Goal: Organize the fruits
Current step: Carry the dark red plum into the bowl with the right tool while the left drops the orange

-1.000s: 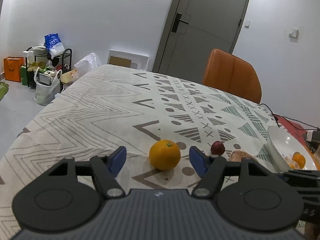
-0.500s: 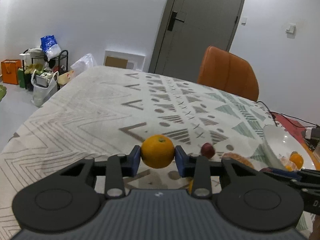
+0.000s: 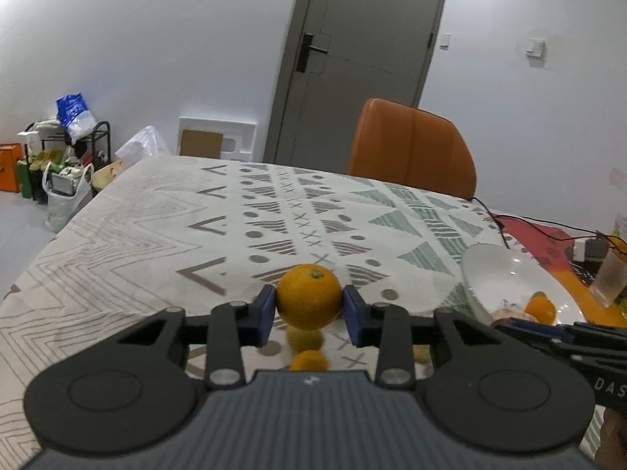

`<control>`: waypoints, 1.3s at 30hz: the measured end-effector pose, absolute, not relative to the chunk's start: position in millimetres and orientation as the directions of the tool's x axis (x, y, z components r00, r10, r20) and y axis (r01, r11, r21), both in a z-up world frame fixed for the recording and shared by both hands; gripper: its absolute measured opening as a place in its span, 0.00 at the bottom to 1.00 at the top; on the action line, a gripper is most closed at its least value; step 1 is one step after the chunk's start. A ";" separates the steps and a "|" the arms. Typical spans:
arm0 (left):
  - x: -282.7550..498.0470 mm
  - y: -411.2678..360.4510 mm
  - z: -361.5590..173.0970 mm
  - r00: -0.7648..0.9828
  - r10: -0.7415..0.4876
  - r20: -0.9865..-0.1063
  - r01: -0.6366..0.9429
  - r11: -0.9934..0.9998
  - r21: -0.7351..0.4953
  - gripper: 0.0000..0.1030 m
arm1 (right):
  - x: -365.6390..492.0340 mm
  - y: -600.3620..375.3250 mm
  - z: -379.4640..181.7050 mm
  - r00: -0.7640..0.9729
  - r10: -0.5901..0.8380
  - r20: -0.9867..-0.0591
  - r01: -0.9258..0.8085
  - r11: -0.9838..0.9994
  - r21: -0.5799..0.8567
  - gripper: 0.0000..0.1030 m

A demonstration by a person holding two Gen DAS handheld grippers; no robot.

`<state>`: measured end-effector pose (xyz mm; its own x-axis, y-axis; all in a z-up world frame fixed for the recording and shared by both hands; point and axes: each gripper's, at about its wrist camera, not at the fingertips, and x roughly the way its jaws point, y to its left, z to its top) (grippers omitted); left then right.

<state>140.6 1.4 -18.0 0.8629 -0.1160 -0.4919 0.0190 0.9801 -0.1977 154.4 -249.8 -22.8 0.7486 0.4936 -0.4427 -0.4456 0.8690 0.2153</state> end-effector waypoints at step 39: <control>163.2 -112.7 -9.0 0.839 -0.248 -0.483 0.204 0.969 -0.143 0.34 | 147.7 -369.4 -28.0 0.858 0.320 -0.402 -0.221 0.936 0.274 0.22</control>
